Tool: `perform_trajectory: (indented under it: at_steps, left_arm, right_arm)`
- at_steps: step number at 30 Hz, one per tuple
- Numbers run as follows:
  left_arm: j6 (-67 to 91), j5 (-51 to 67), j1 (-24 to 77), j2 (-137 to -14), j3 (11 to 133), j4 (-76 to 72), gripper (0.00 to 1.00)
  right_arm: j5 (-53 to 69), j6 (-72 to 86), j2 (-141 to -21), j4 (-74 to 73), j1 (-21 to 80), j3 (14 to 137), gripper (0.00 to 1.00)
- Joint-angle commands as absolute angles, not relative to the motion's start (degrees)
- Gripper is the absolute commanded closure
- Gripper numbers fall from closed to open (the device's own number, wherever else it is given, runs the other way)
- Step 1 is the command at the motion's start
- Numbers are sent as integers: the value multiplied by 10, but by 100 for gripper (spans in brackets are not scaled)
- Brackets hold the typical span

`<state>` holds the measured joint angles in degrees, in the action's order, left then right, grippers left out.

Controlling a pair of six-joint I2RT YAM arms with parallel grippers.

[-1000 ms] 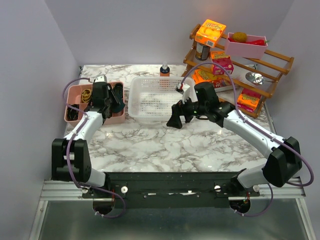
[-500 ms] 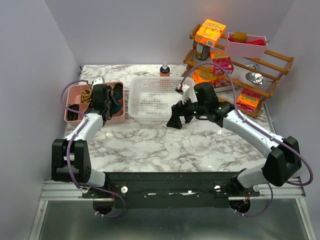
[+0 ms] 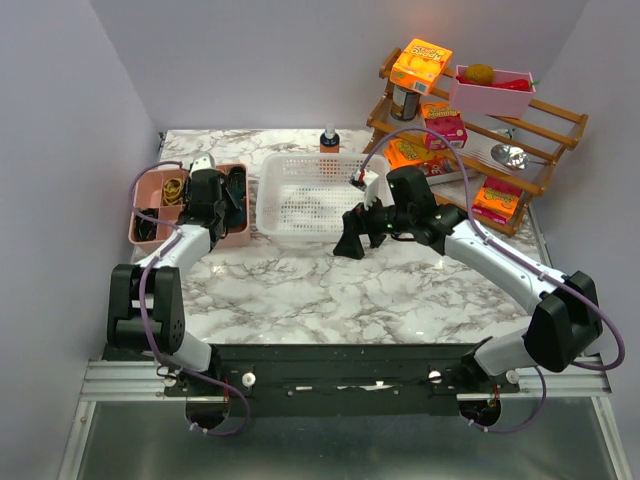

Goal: Roll the ties
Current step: Place the tie in the storage box.

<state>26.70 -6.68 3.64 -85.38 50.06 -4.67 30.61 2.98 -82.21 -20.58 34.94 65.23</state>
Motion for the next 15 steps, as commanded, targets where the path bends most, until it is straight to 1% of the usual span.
perform_trajectory:
  at_steps: [1, 15]
  left_arm:
    - [270, -73, 51, -880, 510, -67, 100]
    - [264, -102, 67, -889, 475, -129, 100]
  right_arm:
    - [312, 28, -829, -207, 352, 643, 0]
    - [308, 26, -830, -209, 352, 642, 0]
